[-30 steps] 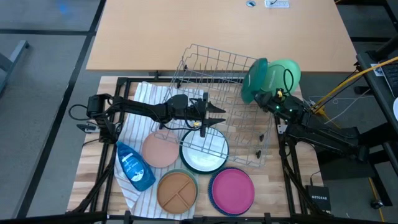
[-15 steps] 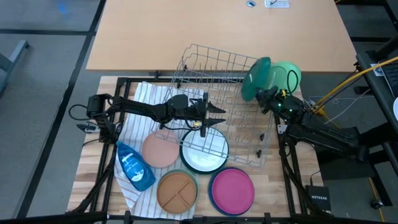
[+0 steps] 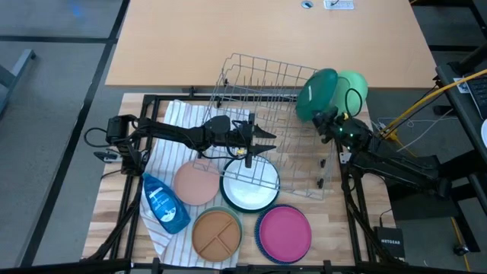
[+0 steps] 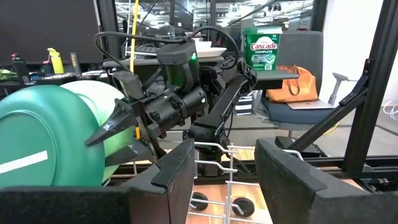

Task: Sort dishes
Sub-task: Put the dark green plate in the dish rack

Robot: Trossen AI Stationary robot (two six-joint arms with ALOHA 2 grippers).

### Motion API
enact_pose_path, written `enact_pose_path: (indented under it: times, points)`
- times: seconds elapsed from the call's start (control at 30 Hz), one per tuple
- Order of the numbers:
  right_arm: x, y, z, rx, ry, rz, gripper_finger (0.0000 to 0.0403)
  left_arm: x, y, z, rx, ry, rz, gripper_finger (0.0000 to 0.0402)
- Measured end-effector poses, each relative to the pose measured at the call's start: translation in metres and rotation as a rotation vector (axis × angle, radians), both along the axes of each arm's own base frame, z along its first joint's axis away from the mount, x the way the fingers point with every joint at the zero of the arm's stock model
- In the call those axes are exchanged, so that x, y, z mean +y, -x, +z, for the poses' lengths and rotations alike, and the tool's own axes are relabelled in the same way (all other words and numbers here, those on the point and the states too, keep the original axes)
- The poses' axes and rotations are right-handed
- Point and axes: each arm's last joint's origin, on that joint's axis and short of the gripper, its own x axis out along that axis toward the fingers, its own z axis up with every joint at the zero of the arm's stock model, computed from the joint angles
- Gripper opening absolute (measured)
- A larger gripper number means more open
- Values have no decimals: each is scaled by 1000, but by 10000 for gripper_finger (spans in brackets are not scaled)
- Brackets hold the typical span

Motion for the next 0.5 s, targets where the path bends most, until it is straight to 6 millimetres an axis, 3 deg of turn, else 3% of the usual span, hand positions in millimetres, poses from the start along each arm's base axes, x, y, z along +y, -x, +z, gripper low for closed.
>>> enact_pose_path:
  times: [0.5]
  points:
    - [7,6,22,48,-124,82,200,0,0,0,3,-1,-1,156]
